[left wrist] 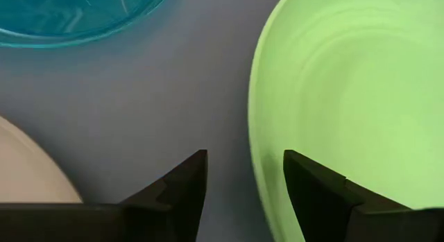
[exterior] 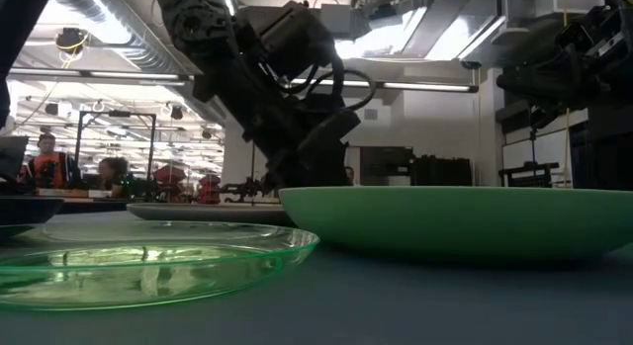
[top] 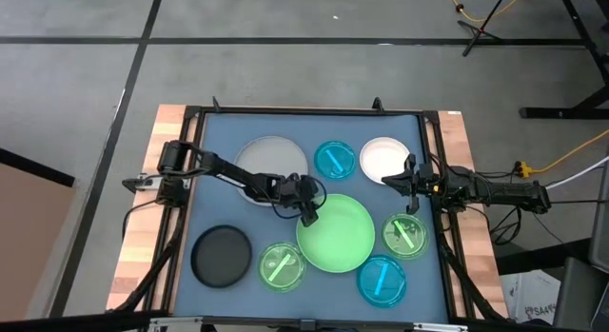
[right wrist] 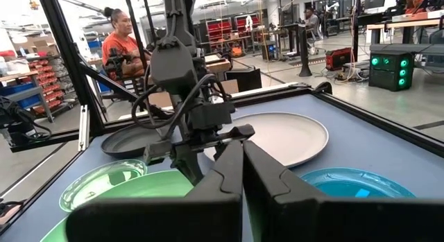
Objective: Stack plastic plates
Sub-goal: Stack the green plate on top of the gray plate
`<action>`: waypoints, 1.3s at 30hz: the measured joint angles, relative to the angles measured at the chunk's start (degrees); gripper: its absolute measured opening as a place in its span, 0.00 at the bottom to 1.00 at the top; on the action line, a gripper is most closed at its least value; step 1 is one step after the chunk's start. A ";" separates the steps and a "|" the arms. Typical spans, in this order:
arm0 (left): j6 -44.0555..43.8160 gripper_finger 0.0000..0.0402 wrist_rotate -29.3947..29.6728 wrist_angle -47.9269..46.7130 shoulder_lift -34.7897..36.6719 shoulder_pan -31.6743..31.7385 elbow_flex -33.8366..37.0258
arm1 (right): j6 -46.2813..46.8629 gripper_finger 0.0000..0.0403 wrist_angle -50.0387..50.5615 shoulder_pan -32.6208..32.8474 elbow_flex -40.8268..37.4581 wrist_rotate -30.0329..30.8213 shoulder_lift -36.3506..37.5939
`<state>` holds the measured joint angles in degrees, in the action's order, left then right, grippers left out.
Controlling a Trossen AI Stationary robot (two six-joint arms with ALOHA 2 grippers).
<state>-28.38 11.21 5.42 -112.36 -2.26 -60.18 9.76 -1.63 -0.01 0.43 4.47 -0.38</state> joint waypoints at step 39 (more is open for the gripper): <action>-1.02 0.02 -8.16 -0.03 1.89 3.53 0.00 | 0.00 0.00 0.04 0.00 0.00 0.04 -0.01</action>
<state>-29.40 3.05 5.39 -110.46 1.26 -60.18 9.76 -1.58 -0.01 0.43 4.51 -0.39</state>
